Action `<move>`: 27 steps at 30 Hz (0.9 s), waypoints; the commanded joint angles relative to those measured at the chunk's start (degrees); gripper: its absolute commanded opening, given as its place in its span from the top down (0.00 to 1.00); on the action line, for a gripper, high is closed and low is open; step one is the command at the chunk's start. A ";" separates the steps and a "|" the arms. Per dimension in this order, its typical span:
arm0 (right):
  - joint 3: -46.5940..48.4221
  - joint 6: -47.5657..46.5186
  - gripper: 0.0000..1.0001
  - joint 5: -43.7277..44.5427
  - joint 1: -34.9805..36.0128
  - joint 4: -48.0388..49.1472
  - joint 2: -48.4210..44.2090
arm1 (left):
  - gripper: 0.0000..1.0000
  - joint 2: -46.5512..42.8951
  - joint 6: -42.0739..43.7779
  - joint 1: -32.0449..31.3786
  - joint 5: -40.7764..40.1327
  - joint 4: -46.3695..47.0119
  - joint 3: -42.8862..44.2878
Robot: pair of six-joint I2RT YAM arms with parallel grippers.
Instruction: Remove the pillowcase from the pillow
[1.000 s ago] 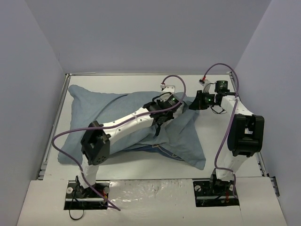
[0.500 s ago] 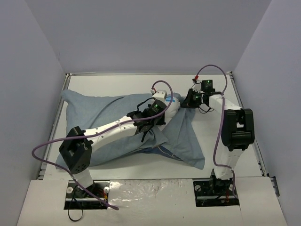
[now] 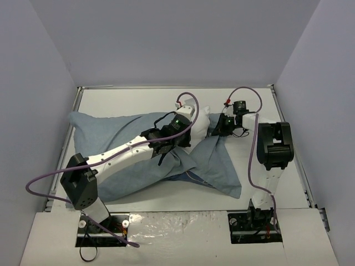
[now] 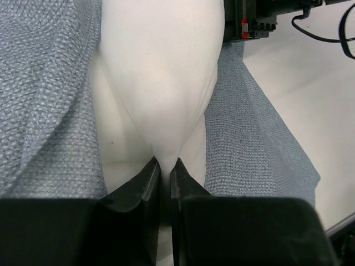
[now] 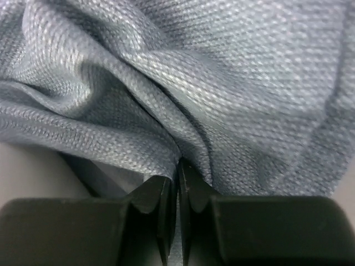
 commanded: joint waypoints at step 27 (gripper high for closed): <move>-0.75 -94.60 0.16 -27.44 3.75 -31.77 -37.70 | 0.98 -1.82 -8.20 10.85 11.10 3.55 5.24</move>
